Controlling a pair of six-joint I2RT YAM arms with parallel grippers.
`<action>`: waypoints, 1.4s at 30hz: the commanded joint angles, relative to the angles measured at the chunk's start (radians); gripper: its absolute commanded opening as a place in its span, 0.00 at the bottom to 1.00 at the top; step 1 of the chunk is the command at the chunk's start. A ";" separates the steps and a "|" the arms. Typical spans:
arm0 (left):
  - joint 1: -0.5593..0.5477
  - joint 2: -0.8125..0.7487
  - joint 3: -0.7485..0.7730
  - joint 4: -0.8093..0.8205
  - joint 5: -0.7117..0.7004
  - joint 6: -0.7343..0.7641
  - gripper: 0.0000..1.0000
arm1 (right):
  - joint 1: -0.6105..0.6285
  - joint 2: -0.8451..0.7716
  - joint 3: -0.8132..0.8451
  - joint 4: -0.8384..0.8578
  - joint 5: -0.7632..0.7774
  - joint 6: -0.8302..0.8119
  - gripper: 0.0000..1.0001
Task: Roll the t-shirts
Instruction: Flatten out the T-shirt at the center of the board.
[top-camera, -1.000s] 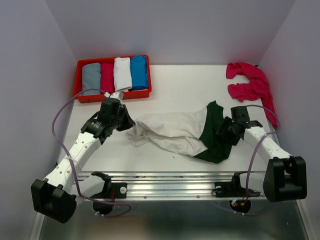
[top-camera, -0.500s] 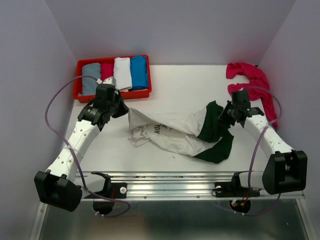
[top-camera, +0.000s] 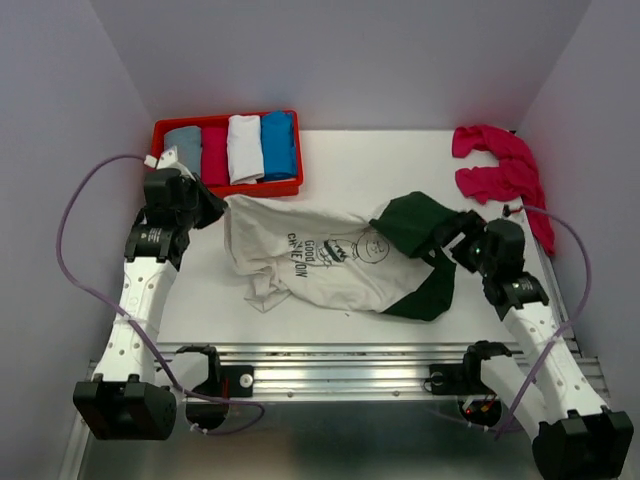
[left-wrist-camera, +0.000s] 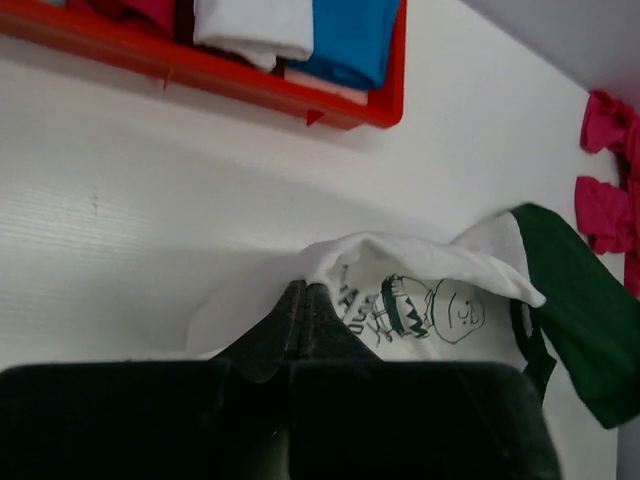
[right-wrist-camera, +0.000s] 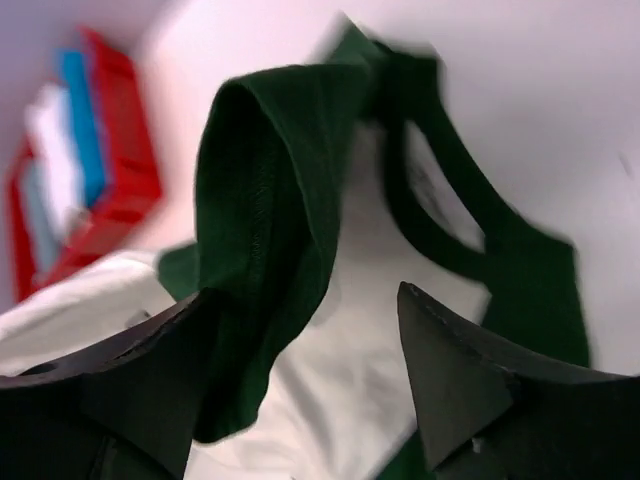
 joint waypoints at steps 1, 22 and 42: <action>-0.001 -0.020 -0.229 0.061 0.128 -0.022 0.00 | 0.007 -0.023 -0.249 -0.108 -0.024 0.136 0.81; -0.001 -0.061 -0.320 0.084 0.112 -0.013 0.00 | 0.007 0.269 -0.181 -0.050 0.132 0.064 0.63; -0.001 -0.084 -0.327 0.078 0.116 -0.013 0.00 | 0.007 0.447 -0.104 0.158 0.154 0.026 0.01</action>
